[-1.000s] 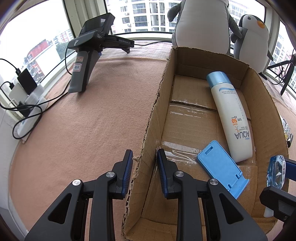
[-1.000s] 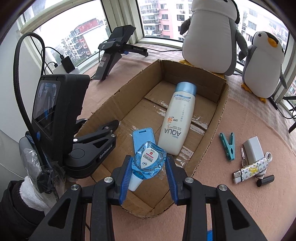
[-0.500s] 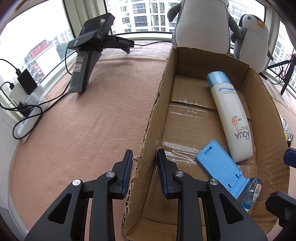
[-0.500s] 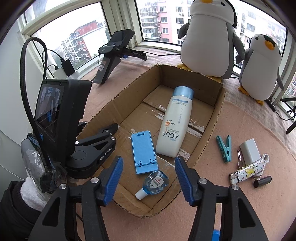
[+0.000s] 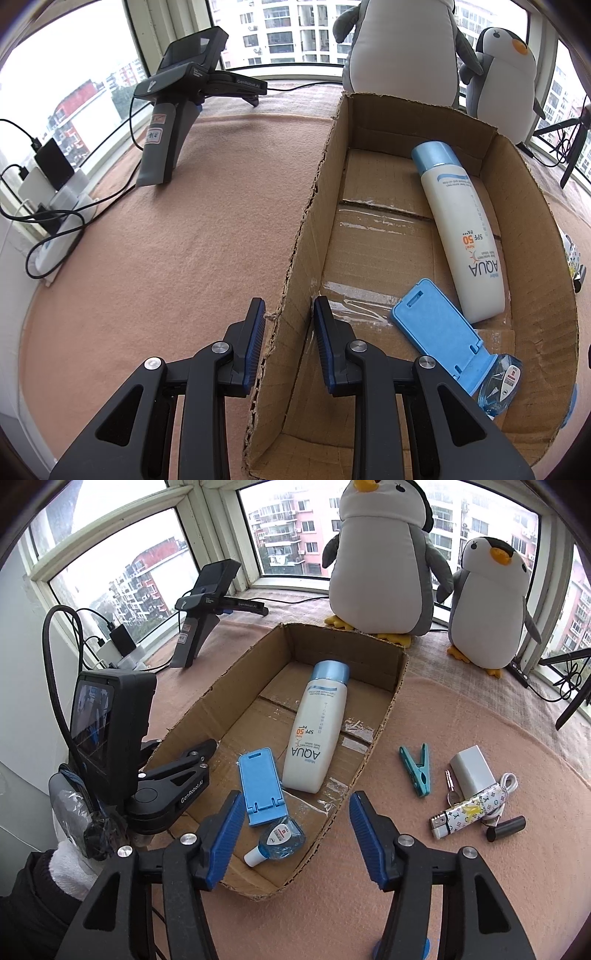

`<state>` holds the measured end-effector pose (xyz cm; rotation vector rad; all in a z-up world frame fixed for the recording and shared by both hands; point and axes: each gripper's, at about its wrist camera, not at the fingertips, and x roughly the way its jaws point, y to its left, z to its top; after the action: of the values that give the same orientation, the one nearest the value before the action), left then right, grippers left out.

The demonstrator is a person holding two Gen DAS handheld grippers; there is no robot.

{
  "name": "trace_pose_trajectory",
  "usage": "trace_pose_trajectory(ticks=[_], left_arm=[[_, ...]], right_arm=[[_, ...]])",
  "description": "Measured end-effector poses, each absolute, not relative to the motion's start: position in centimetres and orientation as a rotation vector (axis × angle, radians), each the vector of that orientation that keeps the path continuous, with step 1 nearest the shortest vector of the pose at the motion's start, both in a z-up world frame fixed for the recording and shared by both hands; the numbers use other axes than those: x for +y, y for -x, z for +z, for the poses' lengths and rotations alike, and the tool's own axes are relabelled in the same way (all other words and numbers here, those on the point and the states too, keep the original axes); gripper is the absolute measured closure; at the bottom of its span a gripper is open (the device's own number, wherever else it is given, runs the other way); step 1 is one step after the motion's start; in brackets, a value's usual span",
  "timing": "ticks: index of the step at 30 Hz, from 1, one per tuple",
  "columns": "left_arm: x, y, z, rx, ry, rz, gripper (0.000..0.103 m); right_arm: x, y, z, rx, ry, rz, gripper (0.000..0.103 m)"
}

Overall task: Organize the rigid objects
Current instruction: 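Move the right gripper to the black cylinder on the mat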

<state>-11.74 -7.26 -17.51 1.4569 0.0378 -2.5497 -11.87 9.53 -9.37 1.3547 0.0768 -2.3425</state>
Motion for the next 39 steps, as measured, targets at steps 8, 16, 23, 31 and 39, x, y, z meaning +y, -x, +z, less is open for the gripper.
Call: trace_pose_trajectory(ticks=[8,16,23,31,39], left_arm=[[-7.2,11.7,-17.5,0.037,-1.457,-2.549,0.079],[-7.3,11.7,-17.5,0.035,-1.457,-2.549,0.079],[-7.2,11.8,-17.5,0.03,-1.458,-2.546,0.079],[-7.2,11.8,-17.5,0.02,-1.463,-2.539,0.079],[-7.2,11.8,-17.6,0.021,-1.464,-2.532,0.079]], right_arm=[[14.9,12.1,-8.8,-0.016,-1.379,-2.443,0.048],[21.1,12.6,-9.5,-0.018,-1.416,-2.502,0.048],[24.9,12.4,-10.9,0.152,-1.419,-2.52,0.048],[27.1,13.6,-13.5,0.226,-1.438,-2.441,0.043],[27.5,15.3,-15.9,0.291,-1.46,-2.388,0.042]])
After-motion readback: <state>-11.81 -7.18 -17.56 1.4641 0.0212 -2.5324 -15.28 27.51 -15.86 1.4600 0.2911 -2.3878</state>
